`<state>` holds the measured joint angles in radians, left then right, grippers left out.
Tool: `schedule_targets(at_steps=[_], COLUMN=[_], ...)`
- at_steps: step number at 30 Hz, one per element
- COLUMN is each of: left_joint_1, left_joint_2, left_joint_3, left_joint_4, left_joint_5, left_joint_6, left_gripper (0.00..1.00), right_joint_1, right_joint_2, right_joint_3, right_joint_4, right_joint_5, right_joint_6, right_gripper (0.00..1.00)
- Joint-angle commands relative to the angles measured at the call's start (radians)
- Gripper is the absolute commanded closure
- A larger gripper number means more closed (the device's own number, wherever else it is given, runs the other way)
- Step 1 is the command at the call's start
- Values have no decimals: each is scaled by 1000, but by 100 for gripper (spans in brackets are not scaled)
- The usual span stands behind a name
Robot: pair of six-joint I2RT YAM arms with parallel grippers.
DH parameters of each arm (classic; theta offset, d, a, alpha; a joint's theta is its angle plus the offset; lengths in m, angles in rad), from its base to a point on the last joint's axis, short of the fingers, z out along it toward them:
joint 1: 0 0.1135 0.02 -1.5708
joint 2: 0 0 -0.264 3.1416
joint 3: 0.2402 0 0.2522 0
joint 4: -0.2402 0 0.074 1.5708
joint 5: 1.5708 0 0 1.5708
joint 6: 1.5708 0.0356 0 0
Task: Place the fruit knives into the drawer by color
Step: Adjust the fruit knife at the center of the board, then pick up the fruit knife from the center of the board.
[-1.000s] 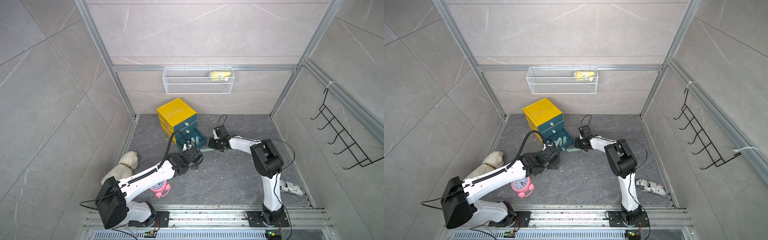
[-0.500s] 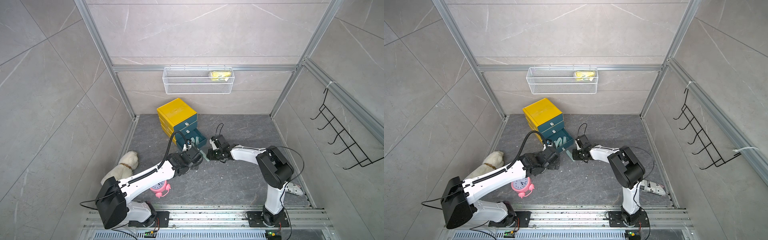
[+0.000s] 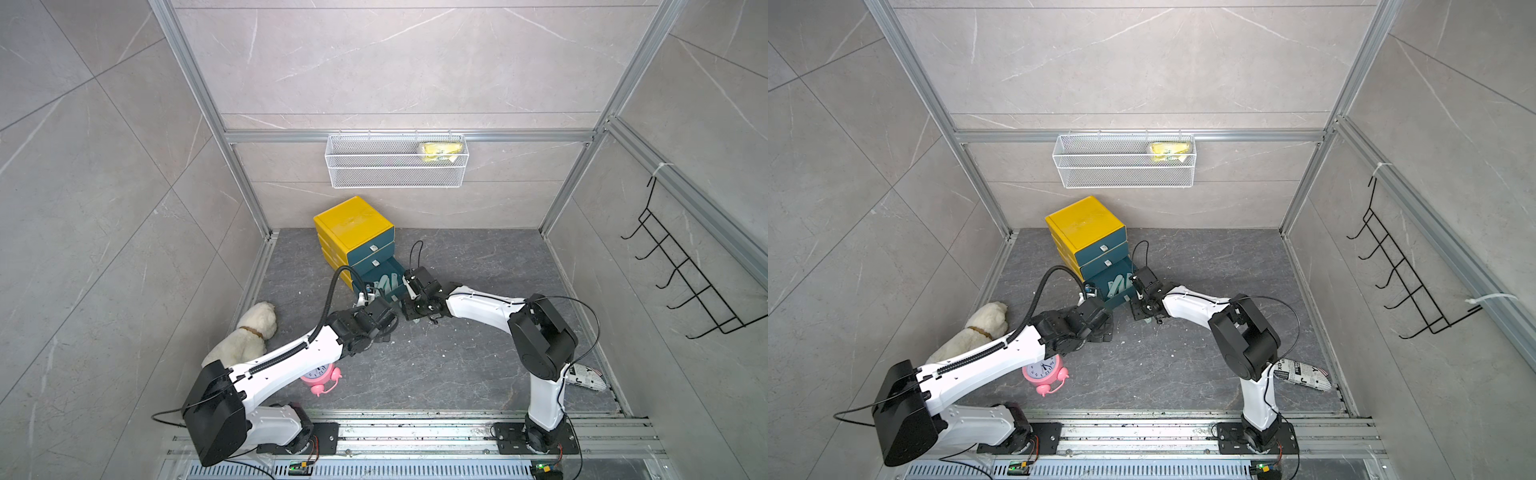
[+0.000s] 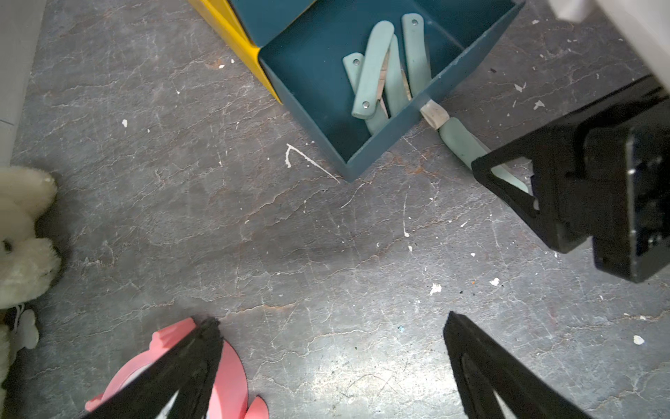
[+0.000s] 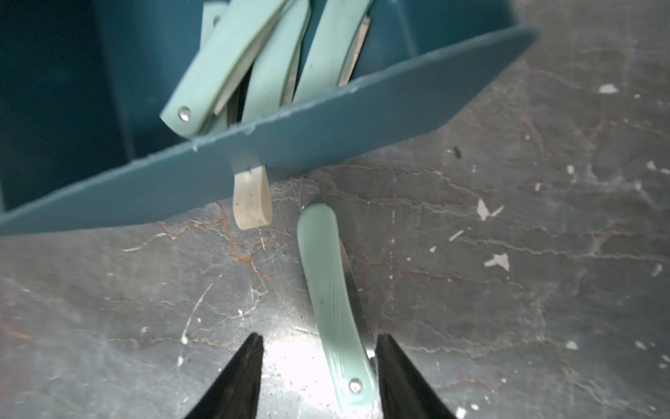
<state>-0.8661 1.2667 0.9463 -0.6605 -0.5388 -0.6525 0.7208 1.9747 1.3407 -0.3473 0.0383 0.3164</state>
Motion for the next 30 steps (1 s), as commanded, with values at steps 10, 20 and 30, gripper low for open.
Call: schedule_targets(at_steps=[10, 20, 30], left_joint_1=[58, 65, 68], left_joint_2=[-91, -82, -71], left_joint_3=[-36, -33, -31], left_joint_4=[26, 28, 28], left_joint_5=[44, 53, 56], left_joint_6=[-42, -40, -36], left_gripper=[1, 1, 0], right_joint_1=[28, 27, 28], right_joint_2=[115, 101, -80], right_joint_3=[72, 27, -157], right_joint_4=[-123, -112, 16], right_joint_5=[137, 123, 59], right_joint_6=[-63, -62, -6], right_gripper=[55, 78, 83])
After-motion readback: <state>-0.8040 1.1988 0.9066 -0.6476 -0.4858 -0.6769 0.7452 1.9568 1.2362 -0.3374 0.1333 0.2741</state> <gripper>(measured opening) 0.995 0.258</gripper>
